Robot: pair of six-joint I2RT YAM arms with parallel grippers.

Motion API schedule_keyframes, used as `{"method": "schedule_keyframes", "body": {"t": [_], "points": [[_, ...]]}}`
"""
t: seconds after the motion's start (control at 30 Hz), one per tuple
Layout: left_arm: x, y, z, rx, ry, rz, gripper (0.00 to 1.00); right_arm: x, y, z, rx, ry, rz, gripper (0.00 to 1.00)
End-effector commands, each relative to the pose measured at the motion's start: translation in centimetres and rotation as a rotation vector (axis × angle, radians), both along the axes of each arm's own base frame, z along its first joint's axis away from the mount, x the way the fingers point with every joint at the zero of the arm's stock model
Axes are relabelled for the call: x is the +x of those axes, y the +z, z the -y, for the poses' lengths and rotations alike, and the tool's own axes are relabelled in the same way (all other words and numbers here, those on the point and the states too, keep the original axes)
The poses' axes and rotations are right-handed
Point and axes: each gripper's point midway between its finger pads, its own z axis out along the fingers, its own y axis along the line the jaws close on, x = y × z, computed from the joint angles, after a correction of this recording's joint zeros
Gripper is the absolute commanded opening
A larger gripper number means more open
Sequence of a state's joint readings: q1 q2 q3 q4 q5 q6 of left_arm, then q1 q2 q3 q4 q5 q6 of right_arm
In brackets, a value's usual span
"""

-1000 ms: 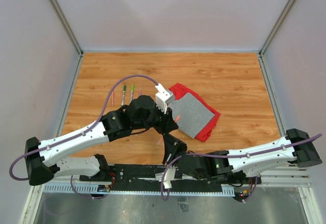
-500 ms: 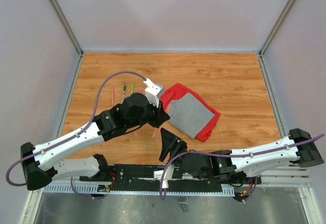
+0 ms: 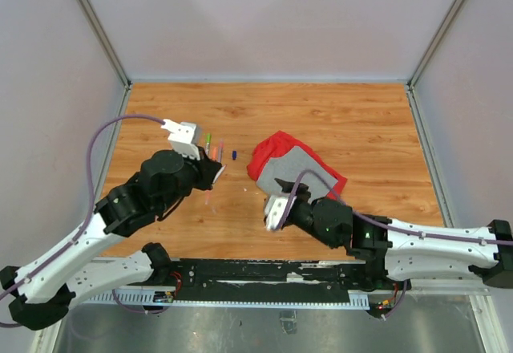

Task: Insert the pens into the pen caps
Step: Adjust the pen cap at the center of the board.

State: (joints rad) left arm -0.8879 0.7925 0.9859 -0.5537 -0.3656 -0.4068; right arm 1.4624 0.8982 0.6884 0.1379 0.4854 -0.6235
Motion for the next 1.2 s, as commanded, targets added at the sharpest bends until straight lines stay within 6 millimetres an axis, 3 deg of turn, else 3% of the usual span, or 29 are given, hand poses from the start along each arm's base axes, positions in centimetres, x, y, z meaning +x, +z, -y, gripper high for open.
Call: {"method": "schedule_keyframes", "body": {"t": [0.0,0.13,0.23,0.43,0.57,0.7,0.87,1.17], "points": [[-0.5,2.9,-4.6,0.004,0.13,0.081,0.0,1.3,-2.5,-0.1,0.315,-0.123,-0.581,0.57],[-1.7,3.8,-7.0,-0.023,0.163,0.131,0.0,3.5,-5.7,-0.6,0.38,-0.296,-0.879,0.57],[-2.5,4.2,-8.1,-0.066,0.169,0.157,0.0,4.1,-8.1,-2.3,0.324,-0.385,-0.994,0.58],[-3.0,3.1,-9.3,-0.09,0.204,0.152,0.01,4.6,-11.3,-7.7,0.219,-0.425,-1.159,0.59],[-3.3,2.5,-9.6,-0.119,0.207,0.167,0.01,4.4,-14.6,-11.2,0.108,-0.444,-1.272,0.59],[-3.7,3.0,-10.6,-0.154,0.226,0.191,0.0,4.3,-17.4,-13.8,0.031,-0.473,-1.305,0.58],[-4.0,3.2,-11.3,-0.179,0.242,0.21,0.0,5.2,-20.1,-15.3,-0.012,-0.533,-1.305,0.57],[-3.7,2.9,-11.0,-0.155,0.241,0.206,0.01,5.6,-22.1,-17.5,-0.063,-0.553,-1.285,0.48]]}}
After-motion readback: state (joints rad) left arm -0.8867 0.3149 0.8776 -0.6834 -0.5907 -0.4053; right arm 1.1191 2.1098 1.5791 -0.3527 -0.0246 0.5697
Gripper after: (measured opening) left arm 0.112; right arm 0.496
